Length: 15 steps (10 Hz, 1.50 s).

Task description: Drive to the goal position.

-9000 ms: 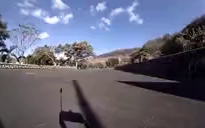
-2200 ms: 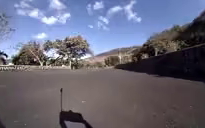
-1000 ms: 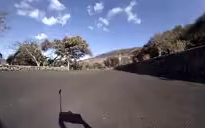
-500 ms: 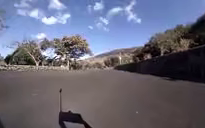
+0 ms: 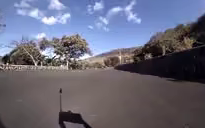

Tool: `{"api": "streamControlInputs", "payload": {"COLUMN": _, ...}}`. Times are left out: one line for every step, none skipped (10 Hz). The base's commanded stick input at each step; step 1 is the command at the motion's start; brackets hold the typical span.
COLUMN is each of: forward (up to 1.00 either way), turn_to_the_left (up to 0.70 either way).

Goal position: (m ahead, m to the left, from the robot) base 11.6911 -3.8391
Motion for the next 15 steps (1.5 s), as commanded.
{"api": "streamControlInputs", "payload": {"forward": 0.70, "turn_to_the_left": 0.00}}
{"api": "streamControlInputs", "payload": {"forward": 0.70, "turn_to_the_left": 0.00}}
{"api": "streamControlInputs", "payload": {"forward": 0.70, "turn_to_the_left": 0.00}}
{"api": "streamControlInputs", "payload": {"forward": 0.70, "turn_to_the_left": 0.00}}
{"api": "streamControlInputs", "payload": {"forward": 0.70, "turn_to_the_left": 0.00}}
{"api": "streamControlInputs", "payload": {"forward": 0.70, "turn_to_the_left": 0.00}}
{"api": "streamControlInputs", "payload": {"forward": 0.70, "turn_to_the_left": 0.00}}
{"api": "streamControlInputs", "payload": {"forward": 0.70, "turn_to_the_left": 0.00}}
{"api": "streamControlInputs", "payload": {"forward": 0.70, "turn_to_the_left": 0.00}}
{"api": "streamControlInputs", "payload": {"forward": 0.70, "turn_to_the_left": 0.00}}
{"api": "streamControlInputs", "payload": {"forward": 0.70, "turn_to_the_left": 0.00}}
{"api": "streamControlInputs", "payload": {"forward": 0.70, "turn_to_the_left": 0.00}}
{"api": "streamControlInputs", "payload": {"forward": 0.70, "turn_to_the_left": 0.00}}
{"api": "streamControlInputs", "payload": {"forward": 0.65, "turn_to_the_left": 0.00}}
{"api": "streamControlInputs", "payload": {"forward": 0.57, "turn_to_the_left": 0.00}}
